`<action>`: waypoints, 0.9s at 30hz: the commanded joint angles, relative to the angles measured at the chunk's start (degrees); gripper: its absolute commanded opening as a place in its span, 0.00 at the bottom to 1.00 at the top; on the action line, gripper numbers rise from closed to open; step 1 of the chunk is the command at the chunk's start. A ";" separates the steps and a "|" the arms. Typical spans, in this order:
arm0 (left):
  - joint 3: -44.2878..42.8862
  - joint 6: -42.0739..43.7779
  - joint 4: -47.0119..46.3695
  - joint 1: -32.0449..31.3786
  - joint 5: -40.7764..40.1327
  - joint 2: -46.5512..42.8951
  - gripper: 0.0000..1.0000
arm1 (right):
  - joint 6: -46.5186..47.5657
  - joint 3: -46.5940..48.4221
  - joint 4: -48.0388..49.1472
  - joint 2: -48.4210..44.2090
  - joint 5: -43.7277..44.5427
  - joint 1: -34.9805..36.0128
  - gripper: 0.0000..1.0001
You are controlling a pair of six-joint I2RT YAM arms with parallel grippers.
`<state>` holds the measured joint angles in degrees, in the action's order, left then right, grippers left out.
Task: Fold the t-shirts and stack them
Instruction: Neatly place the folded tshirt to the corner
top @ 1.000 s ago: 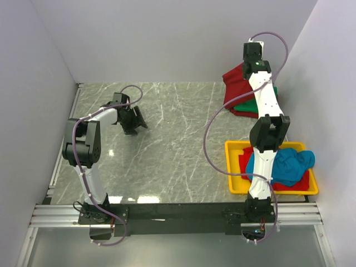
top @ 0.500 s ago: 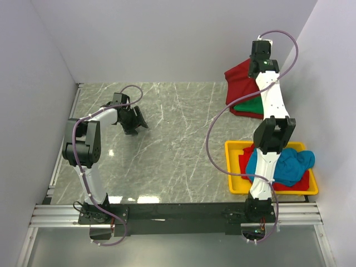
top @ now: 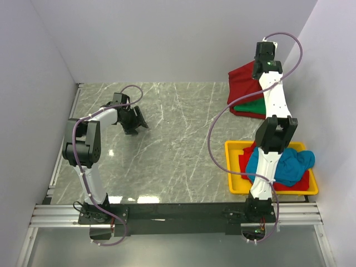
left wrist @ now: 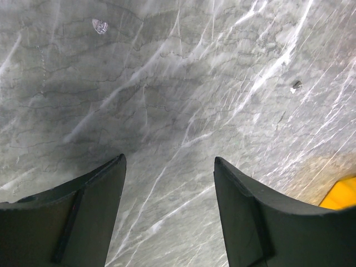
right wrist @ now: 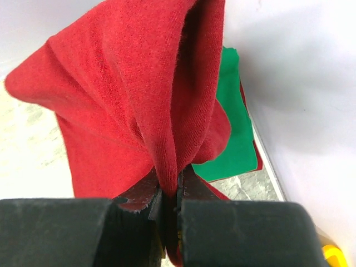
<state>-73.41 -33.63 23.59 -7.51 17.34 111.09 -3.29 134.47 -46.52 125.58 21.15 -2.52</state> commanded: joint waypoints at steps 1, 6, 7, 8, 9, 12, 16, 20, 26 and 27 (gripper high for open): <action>0.72 1.81 2.15 -0.14 0.15 1.85 0.71 | 1.00 0.44 3.46 0.89 3.63 -0.73 0.00; 0.37 2.60 2.60 -0.14 0.41 1.59 0.71 | 1.79 0.70 3.98 3.26 7.85 -0.81 0.00; 0.37 2.69 2.68 -0.14 0.41 1.33 0.71 | 2.06 0.79 4.07 3.62 8.81 -0.73 0.00; 0.37 2.78 2.77 -0.14 0.32 0.98 0.71 | 2.15 0.79 4.33 3.88 9.09 -0.73 0.00; 0.46 3.04 2.69 -0.14 0.41 0.71 0.71 | 2.15 0.96 4.60 4.41 9.78 -0.73 0.00; 0.90 3.13 2.33 -0.14 0.32 -0.52 0.71 | 2.76 0.79 5.30 5.37 12.68 -0.73 0.00; 1.42 3.39 2.16 -0.14 0.15 -2.01 0.71 | 4.77 0.44 6.62 6.61 16.46 -0.82 0.00; 1.25 4.27 3.03 -0.14 -0.03 -2.11 0.71 | 5.92 0.70 8.02 7.84 19.71 -1.08 0.00; 0.46 5.33 4.62 -0.14 -0.29 -1.49 0.71 | 6.89 0.18 8.82 9.07 20.51 -1.52 0.01; 0.11 5.59 4.79 -0.14 -0.21 -1.31 0.72 | 6.89 0.00 8.64 9.24 20.77 -1.61 0.01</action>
<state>-73.25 -30.50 24.82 -7.53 18.11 110.72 2.37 134.47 -41.08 134.80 37.56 -3.05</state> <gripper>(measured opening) 0.712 0.077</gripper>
